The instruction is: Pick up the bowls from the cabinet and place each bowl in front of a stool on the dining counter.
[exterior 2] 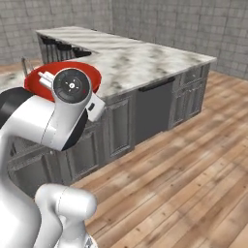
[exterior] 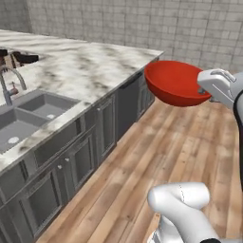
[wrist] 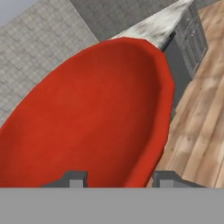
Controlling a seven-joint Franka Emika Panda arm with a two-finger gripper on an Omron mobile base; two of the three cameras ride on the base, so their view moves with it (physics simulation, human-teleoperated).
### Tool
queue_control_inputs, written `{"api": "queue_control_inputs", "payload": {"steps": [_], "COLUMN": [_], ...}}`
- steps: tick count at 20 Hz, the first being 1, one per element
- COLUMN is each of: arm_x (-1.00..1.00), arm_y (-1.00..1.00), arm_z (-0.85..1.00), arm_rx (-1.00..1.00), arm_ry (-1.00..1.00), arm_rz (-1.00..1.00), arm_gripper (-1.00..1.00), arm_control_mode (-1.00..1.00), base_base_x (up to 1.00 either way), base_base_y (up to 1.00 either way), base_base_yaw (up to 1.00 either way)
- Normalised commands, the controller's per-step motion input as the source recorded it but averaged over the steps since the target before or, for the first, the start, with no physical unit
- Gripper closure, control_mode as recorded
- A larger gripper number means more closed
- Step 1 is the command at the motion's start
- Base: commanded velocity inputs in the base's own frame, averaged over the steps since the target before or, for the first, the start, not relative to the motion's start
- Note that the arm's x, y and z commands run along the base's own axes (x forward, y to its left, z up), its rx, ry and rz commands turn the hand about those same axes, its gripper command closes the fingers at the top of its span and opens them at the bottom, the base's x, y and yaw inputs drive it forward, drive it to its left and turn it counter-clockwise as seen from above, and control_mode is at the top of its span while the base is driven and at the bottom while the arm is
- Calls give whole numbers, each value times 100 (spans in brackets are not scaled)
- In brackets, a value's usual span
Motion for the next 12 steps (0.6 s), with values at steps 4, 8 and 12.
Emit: {"api": "queue_control_inputs", "payload": {"steps": [4, 8, 12], "arm_x": [0, 0, 0], "arm_y": [0, 0, 0], "arm_z": [0, 0, 0], "arm_rx": [0, 0, 0], "arm_ry": [0, 0, 0], "arm_rz": [0, 0, 0], "arm_gripper": [100, 100, 100], "arm_control_mode": [100, 100, 100], "base_base_x": [100, 100, 100], "base_base_y": [-100, -100, -100], "base_base_yaw": [11, 9, 3]}}
